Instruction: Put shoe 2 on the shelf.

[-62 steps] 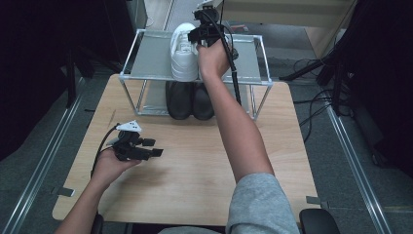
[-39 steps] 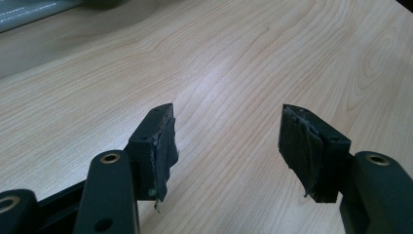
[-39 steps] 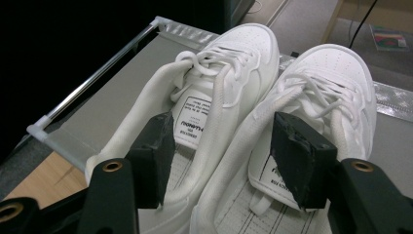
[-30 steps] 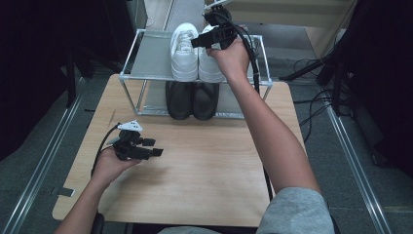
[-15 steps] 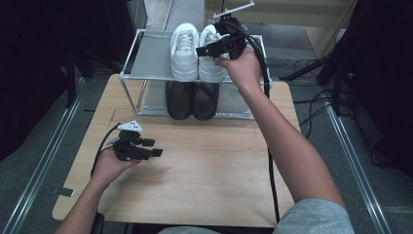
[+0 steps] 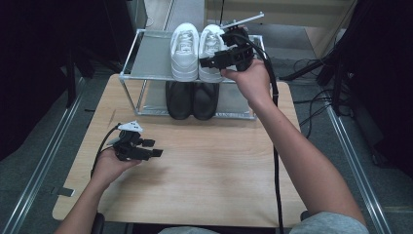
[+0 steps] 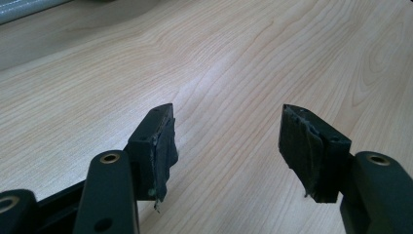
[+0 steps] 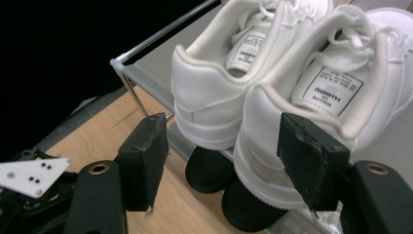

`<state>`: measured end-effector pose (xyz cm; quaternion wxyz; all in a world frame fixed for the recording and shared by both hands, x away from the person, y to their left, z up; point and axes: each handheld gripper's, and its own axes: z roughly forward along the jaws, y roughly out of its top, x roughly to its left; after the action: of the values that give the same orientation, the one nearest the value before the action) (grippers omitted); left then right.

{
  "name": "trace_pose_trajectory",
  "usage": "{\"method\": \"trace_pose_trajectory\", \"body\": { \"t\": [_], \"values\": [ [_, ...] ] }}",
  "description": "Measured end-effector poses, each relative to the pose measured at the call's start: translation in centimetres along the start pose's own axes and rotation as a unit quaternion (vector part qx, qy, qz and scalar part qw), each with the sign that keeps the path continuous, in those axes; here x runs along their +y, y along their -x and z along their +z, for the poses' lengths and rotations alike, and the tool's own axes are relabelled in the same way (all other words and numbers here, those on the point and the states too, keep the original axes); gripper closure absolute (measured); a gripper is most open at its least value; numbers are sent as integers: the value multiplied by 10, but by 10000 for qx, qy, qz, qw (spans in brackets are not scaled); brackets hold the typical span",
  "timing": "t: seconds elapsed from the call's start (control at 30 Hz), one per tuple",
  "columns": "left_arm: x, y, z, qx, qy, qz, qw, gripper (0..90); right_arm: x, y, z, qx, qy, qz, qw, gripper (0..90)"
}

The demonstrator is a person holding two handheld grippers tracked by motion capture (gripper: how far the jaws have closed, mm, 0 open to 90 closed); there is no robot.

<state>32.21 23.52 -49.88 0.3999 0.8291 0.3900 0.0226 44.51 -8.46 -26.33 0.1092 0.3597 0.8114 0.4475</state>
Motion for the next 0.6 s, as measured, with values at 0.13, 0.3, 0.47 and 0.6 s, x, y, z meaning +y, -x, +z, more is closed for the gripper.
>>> {"method": "trace_pose_trajectory", "body": {
  "t": [0.13,0.3,0.47,0.6],
  "values": [
    [0,1,1,3,-15,5,10000,388,-11,-1,-5,-22,-69,-86,9999,366],
    [0,0,1,18,-20,0,10000,388,-25,-2,-12,-40,-6,-194,9998,365],
    [-1,0,1,32,-34,4,10000,388,-43,3,-14,34,43,-146,9999,359],
    [-1,0,2,36,-35,-3,10000,388,-55,8,-14,76,82,-136,9998,355]
  ]
}}
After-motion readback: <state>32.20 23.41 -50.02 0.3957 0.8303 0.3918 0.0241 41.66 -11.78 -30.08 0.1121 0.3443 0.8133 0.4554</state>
